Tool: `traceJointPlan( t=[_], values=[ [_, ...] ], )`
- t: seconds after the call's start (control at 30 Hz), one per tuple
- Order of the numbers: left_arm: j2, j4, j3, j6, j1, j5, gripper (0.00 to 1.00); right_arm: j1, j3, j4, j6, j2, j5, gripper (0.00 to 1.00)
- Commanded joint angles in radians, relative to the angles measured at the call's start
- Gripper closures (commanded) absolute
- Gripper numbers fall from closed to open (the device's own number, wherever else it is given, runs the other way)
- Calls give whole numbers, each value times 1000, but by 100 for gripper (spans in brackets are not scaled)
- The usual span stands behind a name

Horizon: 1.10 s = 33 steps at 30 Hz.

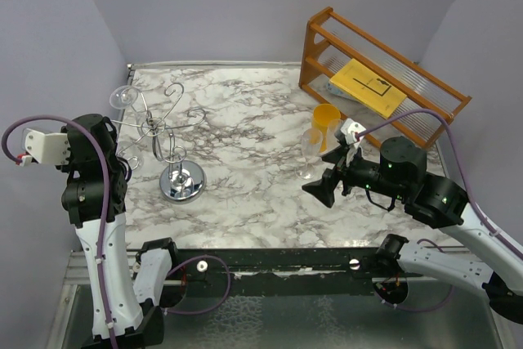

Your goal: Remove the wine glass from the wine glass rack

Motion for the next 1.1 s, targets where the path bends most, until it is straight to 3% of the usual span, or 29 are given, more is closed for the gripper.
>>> traceJointPlan(
  t=[0.0,0.5,0.8,1.07],
  values=[
    [-1,6,3,23,-1,-48,62,7,2,31,-9,0,30,0],
    [9,14,43,39,-2,-31,82,8,1,32,-8,2,29,0],
    [0,65,50,26,-2,-33,100,7,6,32,-8,12,29,0],
    [-28,121,23,-38,-1,-46,100,7,13,29,-10,29,32,0]
  ],
)
